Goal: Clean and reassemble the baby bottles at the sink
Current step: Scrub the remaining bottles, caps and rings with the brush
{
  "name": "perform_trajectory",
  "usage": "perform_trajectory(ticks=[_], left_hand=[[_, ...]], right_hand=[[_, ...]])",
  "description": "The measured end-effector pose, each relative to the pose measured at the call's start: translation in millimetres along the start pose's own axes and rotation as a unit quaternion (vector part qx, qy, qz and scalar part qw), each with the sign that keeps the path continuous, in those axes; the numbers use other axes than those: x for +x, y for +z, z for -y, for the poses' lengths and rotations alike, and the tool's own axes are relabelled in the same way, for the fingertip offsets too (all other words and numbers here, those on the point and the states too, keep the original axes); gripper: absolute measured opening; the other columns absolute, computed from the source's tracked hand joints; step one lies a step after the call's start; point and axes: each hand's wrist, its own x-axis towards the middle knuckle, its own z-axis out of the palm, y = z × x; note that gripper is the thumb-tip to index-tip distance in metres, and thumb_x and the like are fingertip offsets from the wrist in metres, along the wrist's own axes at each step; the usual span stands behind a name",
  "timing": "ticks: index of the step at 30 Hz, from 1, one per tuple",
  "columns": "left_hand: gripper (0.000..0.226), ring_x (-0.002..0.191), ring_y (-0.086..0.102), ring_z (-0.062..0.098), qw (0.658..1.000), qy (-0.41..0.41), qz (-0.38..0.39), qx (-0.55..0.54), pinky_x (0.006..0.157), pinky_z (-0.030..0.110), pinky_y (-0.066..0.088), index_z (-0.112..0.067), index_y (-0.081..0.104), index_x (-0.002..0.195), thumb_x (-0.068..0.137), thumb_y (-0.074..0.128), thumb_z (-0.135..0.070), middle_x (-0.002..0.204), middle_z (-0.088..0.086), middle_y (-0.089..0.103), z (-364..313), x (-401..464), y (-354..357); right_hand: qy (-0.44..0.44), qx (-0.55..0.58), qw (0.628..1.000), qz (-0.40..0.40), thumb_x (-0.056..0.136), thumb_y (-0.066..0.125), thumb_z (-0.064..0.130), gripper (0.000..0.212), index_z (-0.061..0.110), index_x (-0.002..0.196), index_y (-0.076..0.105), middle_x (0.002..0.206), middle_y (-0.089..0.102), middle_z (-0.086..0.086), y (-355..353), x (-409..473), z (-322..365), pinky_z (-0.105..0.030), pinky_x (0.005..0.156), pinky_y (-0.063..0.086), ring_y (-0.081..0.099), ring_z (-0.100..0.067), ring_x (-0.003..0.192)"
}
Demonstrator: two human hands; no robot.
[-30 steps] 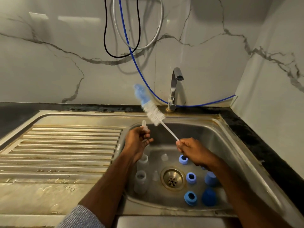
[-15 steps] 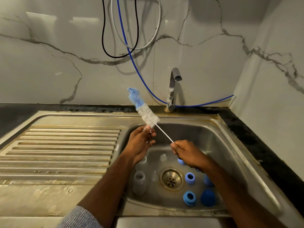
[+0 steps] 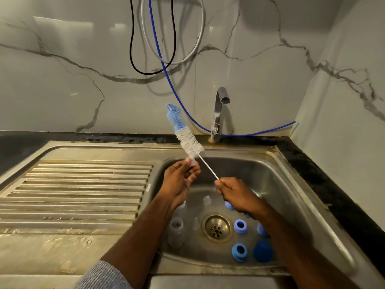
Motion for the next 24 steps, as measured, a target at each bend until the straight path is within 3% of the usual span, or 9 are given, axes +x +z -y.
perform_trajectory(ticks=[2,4,8,11,15,19,22,24], left_hand=[[0.027,0.082,0.073,0.019,0.998,0.011,-0.030,-0.057,0.072,0.027,0.061,0.001,0.063,0.116,0.097,0.061,-0.018,0.094,0.016,0.073,-8.3,4.5,-7.9],[0.025,0.081,0.073,0.019,0.999,0.021,-0.030,-0.038,0.073,0.028,0.062,0.001,0.064,0.115,0.099,0.060,-0.017,0.092,0.016,0.074,-12.5,6.2,-13.8],[0.023,0.076,0.068,0.020,0.997,0.022,0.020,0.072,0.069,0.027,0.061,0.004,0.065,0.110,0.099,0.057,-0.014,0.088,0.017,0.068,2.8,0.1,-5.1],[0.023,0.081,0.070,0.020,0.998,0.029,0.023,0.041,0.072,0.029,0.061,0.003,0.065,0.111,0.097,0.059,-0.013,0.092,0.015,0.071,4.6,-1.3,1.1],[0.027,0.089,0.072,0.023,0.998,0.055,-0.021,-0.027,0.082,0.033,0.063,0.001,0.064,0.113,0.092,0.064,-0.015,0.101,0.019,0.074,-12.5,6.7,-11.4],[0.025,0.080,0.069,0.019,0.991,0.065,0.040,0.108,0.073,0.028,0.061,0.002,0.065,0.108,0.091,0.064,-0.016,0.092,0.016,0.070,-6.6,0.7,-11.8],[0.020,0.084,0.068,0.023,0.970,0.080,0.088,0.213,0.081,0.033,0.060,0.002,0.067,0.106,0.091,0.066,-0.012,0.093,0.015,0.071,8.8,-4.5,-2.4],[0.013,0.084,0.068,0.023,0.973,0.087,0.071,0.200,0.082,0.035,0.059,0.002,0.067,0.104,0.095,0.062,-0.007,0.091,0.015,0.071,12.1,-5.2,1.9]], right_hand=[[0.034,0.060,0.996,0.053,0.104,0.043,0.036,0.039,0.022,0.069,0.054,0.049,0.043,0.009,-11.0,-3.0,-5.4,-0.023,0.041,0.026,0.034,-0.006,0.041],[0.055,0.066,0.992,0.088,0.104,0.042,0.036,0.040,0.024,0.068,0.054,0.054,0.043,0.005,-15.9,-6.2,-8.2,-0.025,0.042,0.022,0.031,-0.007,0.044],[0.039,0.055,0.996,0.054,0.104,0.044,0.040,0.039,0.022,0.071,0.055,0.051,0.045,0.009,-0.5,-4.4,0.8,-0.022,0.038,0.025,0.034,-0.007,0.043],[0.008,0.031,0.999,0.008,0.104,0.045,0.038,0.039,0.021,0.070,0.055,0.047,0.046,0.009,2.8,-0.6,1.9,-0.018,0.038,0.029,0.037,-0.006,0.043],[0.059,0.080,0.992,0.081,0.103,0.044,0.039,0.038,0.024,0.070,0.056,0.059,0.043,0.000,-18.2,-4.5,-8.4,-0.024,0.040,0.022,0.030,-0.007,0.043],[0.066,0.078,0.991,0.089,0.104,0.042,0.041,0.038,0.021,0.074,0.056,0.056,0.045,0.003,-9.9,-6.6,-4.3,-0.024,0.041,0.023,0.032,-0.008,0.045],[0.037,0.079,0.995,0.046,0.105,0.042,0.038,0.038,0.018,0.075,0.056,0.052,0.043,0.007,0.9,-2.5,2.4,-0.026,0.042,0.026,0.034,-0.010,0.044],[0.037,0.082,0.995,0.053,0.105,0.042,0.039,0.038,0.018,0.076,0.056,0.053,0.043,0.006,-3.3,-1.5,2.4,-0.025,0.041,0.026,0.034,-0.009,0.044]])
